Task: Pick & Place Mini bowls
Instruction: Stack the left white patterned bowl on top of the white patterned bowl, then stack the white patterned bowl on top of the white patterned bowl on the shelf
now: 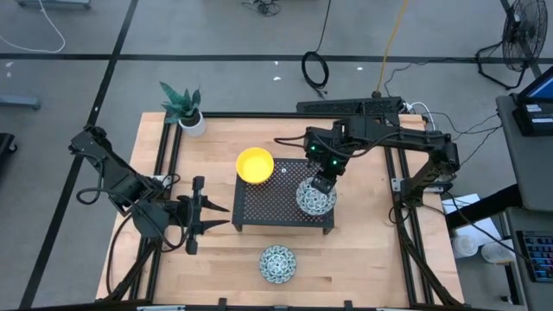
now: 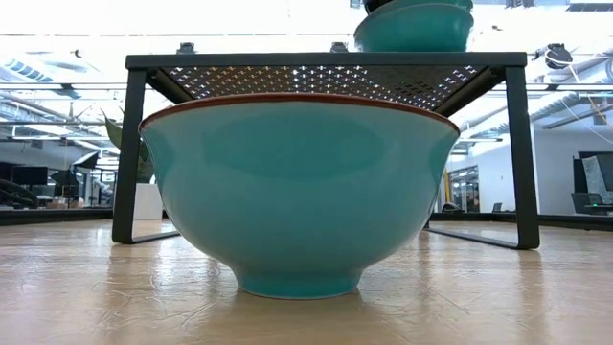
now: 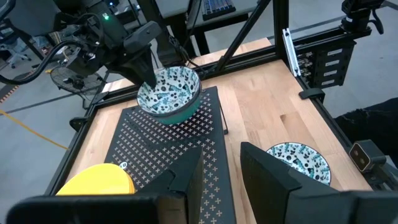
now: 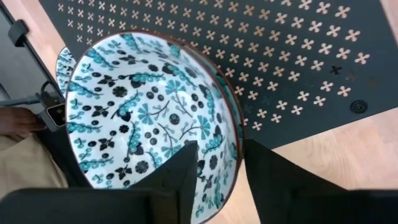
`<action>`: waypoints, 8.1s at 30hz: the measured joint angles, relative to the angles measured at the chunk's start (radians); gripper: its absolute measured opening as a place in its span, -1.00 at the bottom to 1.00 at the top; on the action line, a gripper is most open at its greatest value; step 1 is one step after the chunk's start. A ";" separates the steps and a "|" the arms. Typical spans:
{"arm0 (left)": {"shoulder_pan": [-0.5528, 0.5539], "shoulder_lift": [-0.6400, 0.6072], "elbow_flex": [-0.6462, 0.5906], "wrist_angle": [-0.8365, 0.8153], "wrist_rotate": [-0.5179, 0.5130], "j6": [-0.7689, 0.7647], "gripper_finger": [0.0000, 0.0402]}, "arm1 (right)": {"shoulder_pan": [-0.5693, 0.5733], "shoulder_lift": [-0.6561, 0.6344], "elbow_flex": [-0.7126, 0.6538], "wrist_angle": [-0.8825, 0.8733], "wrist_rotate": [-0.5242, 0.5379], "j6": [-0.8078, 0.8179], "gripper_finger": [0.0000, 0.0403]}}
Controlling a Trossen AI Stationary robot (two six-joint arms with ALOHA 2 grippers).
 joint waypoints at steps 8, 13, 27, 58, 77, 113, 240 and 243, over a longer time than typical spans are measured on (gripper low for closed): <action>0.000 0.000 0.000 0.000 0.000 0.000 -0.44 | -0.027 -0.008 0.000 -0.001 -0.003 0.000 -0.34; 0.000 0.000 0.000 0.000 0.000 0.000 -0.44 | -0.047 -0.036 0.000 -0.008 -0.003 0.000 -0.35; 0.000 0.000 0.000 0.000 0.000 0.000 -0.44 | 0.040 -0.300 -0.075 0.144 0.281 -0.086 -0.36; 0.000 0.000 0.000 0.000 0.000 0.000 -0.44 | 0.278 -0.711 -1.199 1.738 0.392 -0.406 -1.00; 0.000 0.000 0.000 0.000 0.000 0.000 -0.44 | 0.278 -0.694 -1.205 1.767 0.367 -0.366 -1.00; 0.000 0.000 0.000 0.000 0.000 0.000 -0.44 | 0.425 -0.688 -1.263 1.961 0.400 -0.427 -1.00; 0.066 0.741 0.520 -0.207 0.209 -0.579 -0.33 | 0.638 -1.132 -1.509 1.942 0.525 -0.584 -1.00; 0.084 0.803 0.544 -0.216 0.351 -0.718 -0.18 | 0.638 -1.132 -1.509 1.940 0.525 -0.555 -1.00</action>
